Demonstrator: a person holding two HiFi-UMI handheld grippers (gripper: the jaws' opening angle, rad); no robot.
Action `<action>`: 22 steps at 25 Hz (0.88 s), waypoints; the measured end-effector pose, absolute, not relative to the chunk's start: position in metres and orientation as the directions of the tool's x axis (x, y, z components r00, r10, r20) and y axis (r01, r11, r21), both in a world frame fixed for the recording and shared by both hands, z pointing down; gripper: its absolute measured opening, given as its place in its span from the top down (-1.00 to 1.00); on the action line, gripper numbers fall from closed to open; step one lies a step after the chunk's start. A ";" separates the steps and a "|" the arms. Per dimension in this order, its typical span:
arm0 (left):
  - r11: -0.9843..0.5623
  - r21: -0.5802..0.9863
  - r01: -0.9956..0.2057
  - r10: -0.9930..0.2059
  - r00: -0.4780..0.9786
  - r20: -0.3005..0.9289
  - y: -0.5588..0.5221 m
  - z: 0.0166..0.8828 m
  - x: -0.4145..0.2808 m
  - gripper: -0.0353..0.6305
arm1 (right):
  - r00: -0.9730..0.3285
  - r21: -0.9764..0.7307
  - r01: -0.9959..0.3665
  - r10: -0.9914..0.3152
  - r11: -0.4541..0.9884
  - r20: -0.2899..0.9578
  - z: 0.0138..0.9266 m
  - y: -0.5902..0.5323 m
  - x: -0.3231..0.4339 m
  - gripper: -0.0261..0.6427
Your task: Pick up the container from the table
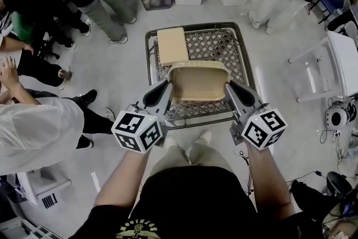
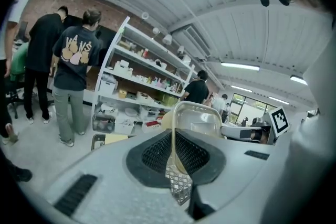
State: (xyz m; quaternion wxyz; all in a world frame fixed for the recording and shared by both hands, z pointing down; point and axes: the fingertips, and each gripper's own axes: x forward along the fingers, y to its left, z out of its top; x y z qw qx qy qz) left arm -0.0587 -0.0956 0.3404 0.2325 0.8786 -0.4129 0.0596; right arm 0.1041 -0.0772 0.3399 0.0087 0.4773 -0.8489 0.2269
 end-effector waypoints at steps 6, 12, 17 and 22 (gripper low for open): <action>-0.592 0.290 -0.752 -0.727 0.654 0.210 -0.092 0.288 -0.056 0.82 | -0.546 -0.340 -0.811 -0.824 0.476 0.151 0.294 -0.074 0.106 0.82; -0.604 0.280 -0.746 -0.744 0.654 0.139 -0.101 0.248 -0.063 0.82 | -0.548 -0.298 -0.811 -0.832 0.504 0.087 0.250 -0.083 0.100 0.82; -0.612 0.245 -0.752 -0.759 0.646 0.086 -0.094 0.225 -0.064 0.82 | -0.554 -0.275 -0.806 -0.832 0.525 0.035 0.228 -0.074 0.098 0.82; -0.623 0.218 -0.752 -0.763 0.645 0.047 -0.095 0.199 -0.070 0.82 | -0.560 -0.265 -0.799 -0.828 0.539 0.004 0.205 -0.075 0.093 0.82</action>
